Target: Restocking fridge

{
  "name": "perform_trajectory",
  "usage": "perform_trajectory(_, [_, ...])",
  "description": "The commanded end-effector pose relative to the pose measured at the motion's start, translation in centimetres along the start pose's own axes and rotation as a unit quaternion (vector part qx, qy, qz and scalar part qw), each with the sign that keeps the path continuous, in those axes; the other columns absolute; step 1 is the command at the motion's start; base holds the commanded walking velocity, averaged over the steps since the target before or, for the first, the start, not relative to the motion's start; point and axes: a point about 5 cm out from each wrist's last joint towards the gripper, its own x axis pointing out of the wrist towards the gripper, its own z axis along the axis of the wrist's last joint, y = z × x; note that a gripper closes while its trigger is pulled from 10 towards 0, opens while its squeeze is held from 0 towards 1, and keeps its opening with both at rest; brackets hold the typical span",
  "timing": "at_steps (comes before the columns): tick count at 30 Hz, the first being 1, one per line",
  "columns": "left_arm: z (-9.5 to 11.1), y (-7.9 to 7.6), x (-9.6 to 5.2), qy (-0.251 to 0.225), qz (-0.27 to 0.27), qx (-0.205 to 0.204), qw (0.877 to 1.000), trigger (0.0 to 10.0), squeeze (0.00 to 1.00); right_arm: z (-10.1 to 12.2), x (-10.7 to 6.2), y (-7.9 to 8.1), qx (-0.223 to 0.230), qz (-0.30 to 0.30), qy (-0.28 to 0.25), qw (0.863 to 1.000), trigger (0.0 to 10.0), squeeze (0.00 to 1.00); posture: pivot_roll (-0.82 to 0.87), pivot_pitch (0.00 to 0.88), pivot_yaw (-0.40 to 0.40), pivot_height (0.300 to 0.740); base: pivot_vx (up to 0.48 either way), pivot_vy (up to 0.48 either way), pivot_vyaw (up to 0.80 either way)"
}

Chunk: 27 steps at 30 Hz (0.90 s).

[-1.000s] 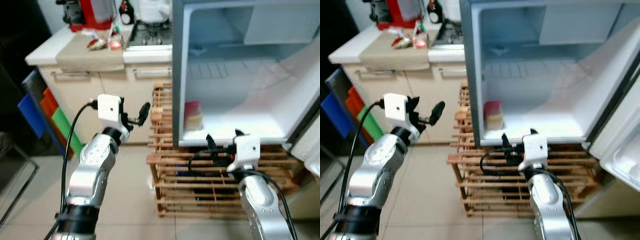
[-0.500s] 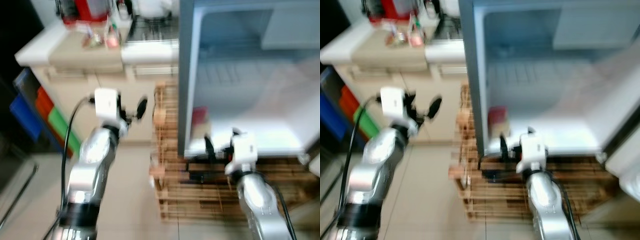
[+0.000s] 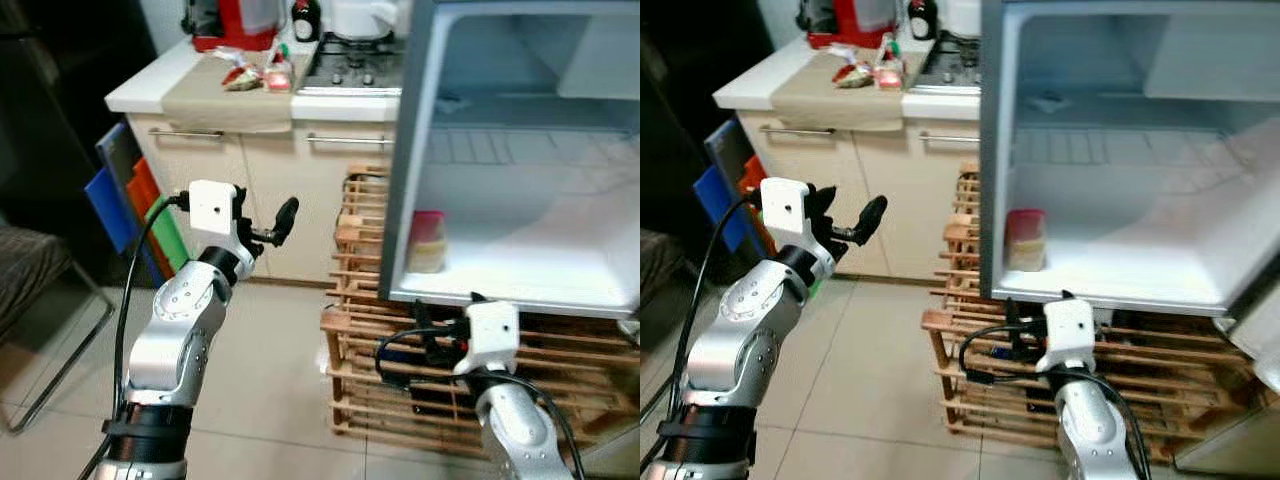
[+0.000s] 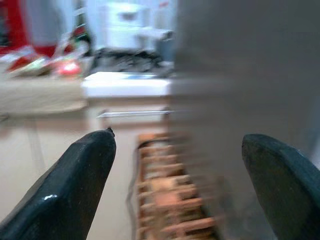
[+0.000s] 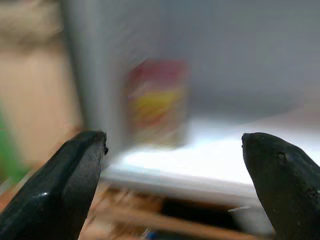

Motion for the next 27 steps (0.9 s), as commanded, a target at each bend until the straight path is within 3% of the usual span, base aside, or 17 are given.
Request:
perform_trajectory(1, [0.8, -0.5, -0.1, -0.013, -0.018, -0.004, 1.0, 10.0, 0.0, 0.9, -0.5, -1.3, -0.011, -0.034, -0.017, 0.999, 10.0, 0.05, -0.08, 0.0, 0.098, 0.74, 0.428, 0.0, -0.74])
perform_trajectory(8, [0.2, -0.6, -1.2, -0.007, 0.003, -0.028, 1.0, 10.0, 0.0, 0.2, -0.4, -1.6, -0.018, -0.033, 0.0, 0.999, 10.0, 0.04, -0.09, 0.0, 0.092, 0.74, 0.423, 0.0, -0.42])
perform_trajectory(11, [1.0, -0.2, -1.1, -0.031, 0.041, -0.005, 0.999, 10.0, 0.0, 0.7, 0.2, -1.0, -0.021, -0.009, -0.006, 1.0, 10.0, 0.04, -0.09, 0.0, 0.078, 0.74, 0.381, 0.17, 0.0])
perform_trajectory(14, [1.3, 0.0, -1.2, -0.039, 0.049, -0.01, 0.998, 10.0, 0.0, 0.6, 0.3, -0.9, -0.021, 0.0, -0.005, 1.0, 10.0, 0.04, -0.08, 0.0, 0.076, 0.74, 0.11, 0.0, 0.0])
perform_trajectory(23, [1.4, -0.6, -1.0, -0.033, 0.036, -0.002, 0.999, 10.0, 0.0, 0.3, 0.6, 0.4, -0.008, 0.045, 0.004, 0.999, 10.0, 0.04, -0.08, 0.0, 0.068, 0.74, 0.0, 0.0, 0.0])
perform_trajectory(26, [1.2, -1.1, -0.9, -0.017, 0.014, -0.007, 1.0, 10.0, 0.0, 0.0, 0.5, 0.5, -0.001, 0.051, 0.017, 0.999, 10.0, 0.04, -0.07, 0.0, 0.068, 0.74, 0.0, 0.0, 0.0])
perform_trajectory(27, [0.7, -1.5, -1.4, 0.009, -0.009, -0.009, 1.0, 10.0, 0.0, -0.4, 0.1, 0.4, -0.001, 0.054, 0.027, 0.998, 10.0, 0.04, -0.07, 0.0, 0.069, 0.74, 0.0, 0.0, 0.0])
